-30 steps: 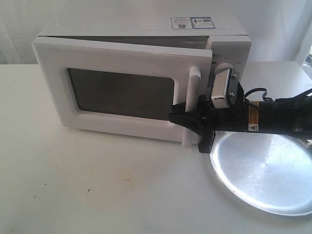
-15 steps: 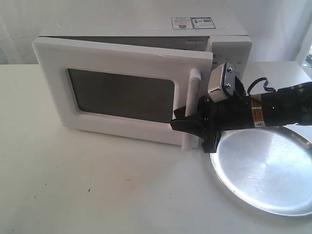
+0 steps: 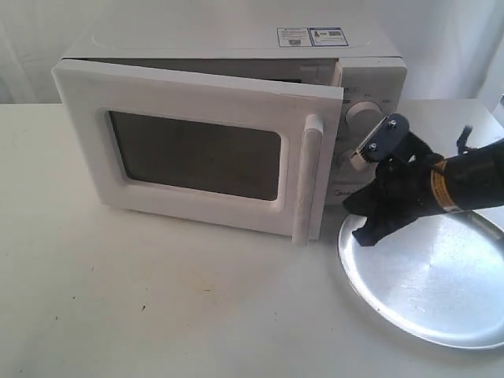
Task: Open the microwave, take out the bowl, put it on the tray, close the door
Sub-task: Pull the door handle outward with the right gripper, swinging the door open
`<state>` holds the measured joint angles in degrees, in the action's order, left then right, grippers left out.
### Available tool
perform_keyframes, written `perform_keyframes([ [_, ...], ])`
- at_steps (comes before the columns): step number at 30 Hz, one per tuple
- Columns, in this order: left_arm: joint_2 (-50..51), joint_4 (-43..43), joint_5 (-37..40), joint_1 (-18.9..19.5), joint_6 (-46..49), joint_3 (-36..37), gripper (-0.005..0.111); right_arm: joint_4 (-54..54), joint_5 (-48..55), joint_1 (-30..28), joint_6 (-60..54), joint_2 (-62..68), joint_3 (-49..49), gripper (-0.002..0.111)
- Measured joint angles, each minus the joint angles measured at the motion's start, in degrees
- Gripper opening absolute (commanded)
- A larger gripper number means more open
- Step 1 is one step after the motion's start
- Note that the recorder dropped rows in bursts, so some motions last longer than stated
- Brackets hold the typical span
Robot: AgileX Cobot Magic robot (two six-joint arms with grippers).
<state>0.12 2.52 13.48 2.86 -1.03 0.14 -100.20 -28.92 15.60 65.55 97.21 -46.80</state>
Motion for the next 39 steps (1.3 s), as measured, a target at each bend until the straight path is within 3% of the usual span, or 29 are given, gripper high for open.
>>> perform_keyframes([
  [6,0.00,0.00,0.00,0.00,0.00,0.00,0.000,1.33,5.79,-0.09,1.11,-3.86,0.00,0.000],
  [19,0.00,0.00,0.00,0.00,0.00,0.00,0.000,31.62,-6.39,-0.09,-29.48,-6.10,0.00,0.000],
  [23,0.00,0.00,0.00,0.00,0.00,0.00,0.000,35.58,-10.67,-0.66,-32.33,-6.14,0.00,0.000],
  [27,0.00,0.00,0.00,0.00,0.00,0.00,0.000,30.22,-15.26,-1.81,-32.24,-6.45,0.13,0.000],
  [33,0.00,0.00,0.00,0.00,0.00,0.00,0.000,9.16,-20.52,-2.84,-33.74,-10.96,0.13,0.000],
  [36,0.00,0.00,0.00,0.00,0.00,0.00,0.000,-0.75,-28.91,-2.64,-32.18,-14.54,0.57,0.000],
  [39,0.00,0.00,0.00,0.00,0.00,0.00,0.000,-2.10,-37.46,-0.65,-30.10,-18.80,1.04,0.000],
])
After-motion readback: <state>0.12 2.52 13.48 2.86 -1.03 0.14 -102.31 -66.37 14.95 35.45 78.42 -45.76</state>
